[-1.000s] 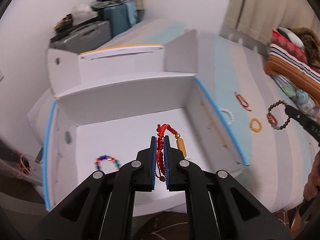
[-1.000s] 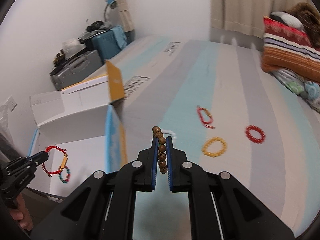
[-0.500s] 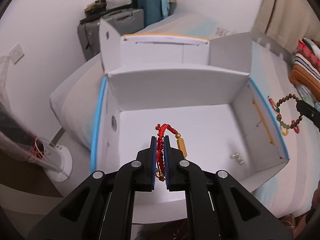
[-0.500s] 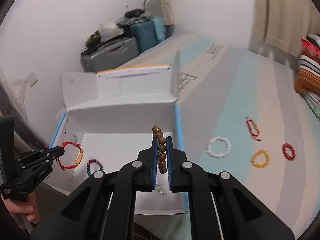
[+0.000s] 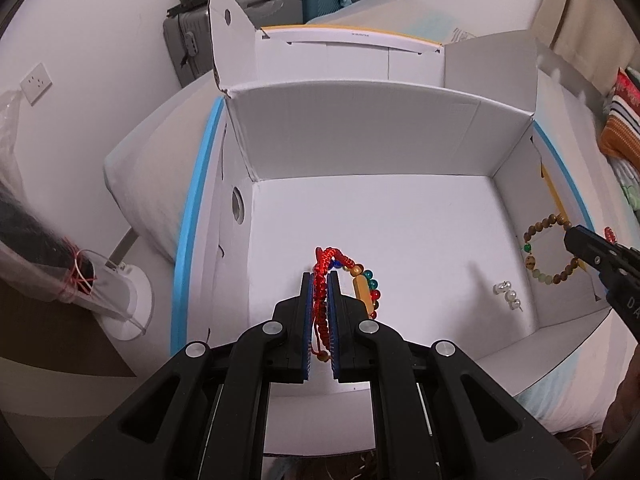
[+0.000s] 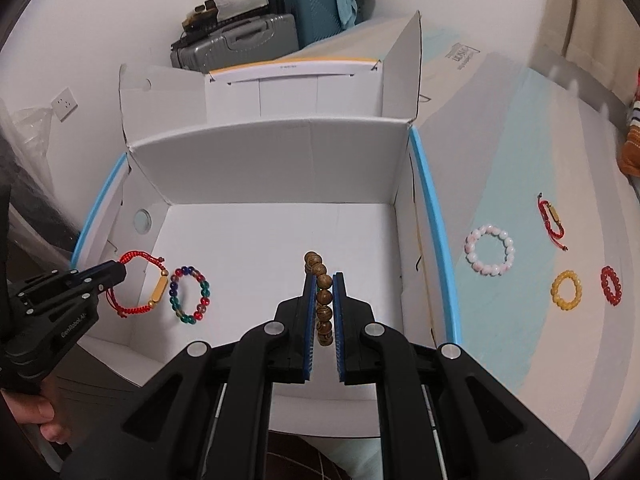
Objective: Organize jewelry
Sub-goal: 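Open both tools to drop the bracelets into the box, then withdraw both tools from the box toward the remaining bracelets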
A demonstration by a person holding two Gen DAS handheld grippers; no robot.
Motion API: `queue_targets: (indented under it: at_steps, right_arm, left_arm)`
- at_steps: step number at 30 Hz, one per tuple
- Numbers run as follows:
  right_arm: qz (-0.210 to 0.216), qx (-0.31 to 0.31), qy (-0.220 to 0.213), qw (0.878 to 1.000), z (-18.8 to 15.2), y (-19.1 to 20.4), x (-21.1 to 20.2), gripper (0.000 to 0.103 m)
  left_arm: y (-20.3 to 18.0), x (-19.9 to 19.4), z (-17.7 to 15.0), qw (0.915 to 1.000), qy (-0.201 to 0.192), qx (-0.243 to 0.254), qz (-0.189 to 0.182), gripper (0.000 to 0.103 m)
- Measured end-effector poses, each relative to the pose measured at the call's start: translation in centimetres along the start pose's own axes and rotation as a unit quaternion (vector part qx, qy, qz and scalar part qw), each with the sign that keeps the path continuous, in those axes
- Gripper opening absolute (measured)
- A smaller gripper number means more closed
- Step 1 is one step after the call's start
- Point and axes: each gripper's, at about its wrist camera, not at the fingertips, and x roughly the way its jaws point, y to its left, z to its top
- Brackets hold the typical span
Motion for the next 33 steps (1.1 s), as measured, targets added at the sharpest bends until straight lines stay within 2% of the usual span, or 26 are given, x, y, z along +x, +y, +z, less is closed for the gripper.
queue_targets:
  at_steps: [2,4,5,6,7,8,9,10,11,16,19,33]
  right_arm:
    - [-0.010,0.000,-0.001,1.000,-0.2,0.1,0.0,0.014]
    - [-0.015,0.005,-0.005,1.000,-0.5,0.0,-0.1,0.046]
    - [-0.020,0.009,-0.012,1.000,-0.6,-0.1,-0.3,0.054]
    - [-0.025,0.010,-0.017,0.999,-0.6,-0.1,-0.6,0.066]
    - [-0.030,0.011,-0.024,0.999,-0.6,-0.2,-0.9,0.076]
    - [-0.036,0.012,-0.031,0.999,-0.6,-0.3,-1.3,0.081]
    - [-0.039,0.014,-0.036,0.998,-0.6,-0.4,-1.7,0.087]
    - [-0.042,0.015,-0.042,0.998,-0.6,-0.5,-2.0,0.090]
    - [-0.043,0.015,-0.049,0.998,-0.6,-0.7,-2.5,0.091]
    - [-0.052,0.016,-0.065,0.996,-0.6,-1.9,-4.1,0.095]
    - [-0.063,0.024,-0.074,0.995,-1.0,-3.1,-5.1,0.095]
    - [-0.102,0.086,-0.095,0.986,-4.4,-12.3,-9.5,0.095]
  left_arm:
    - [0.0,0.0,-0.1,1.0000,-0.006,0.001,0.004,0.007]
    - [0.0,0.0,-0.1,1.0000,-0.006,-0.001,0.005,0.008]
    - [-0.1,-0.1,-0.1,1.0000,-0.007,-0.001,0.004,0.013]
    - [-0.2,-0.3,-0.1,0.9999,-0.011,-0.001,0.005,0.017]
    - [-0.2,-0.5,-0.1,0.9998,-0.016,-0.001,0.007,0.029]
    - [-0.4,-0.8,-0.1,0.9997,-0.022,-0.001,0.010,0.042]
    - [-0.5,-1.2,-0.1,0.9994,-0.032,-0.001,0.013,0.048]
    - [-0.7,-1.5,-0.1,0.9991,-0.039,0.000,0.015,0.060]
    - [-0.9,-1.8,0.0,0.9988,-0.045,0.001,0.019,0.073]
    - [-2.4,-3.3,0.2,0.9973,-0.071,0.008,0.014,0.093]
    - [-3.4,-4.1,0.3,0.9967,-0.080,0.010,0.007,0.097]
    - [-11.7,-5.3,-0.3,0.9941,-0.081,0.047,-0.055,0.097]
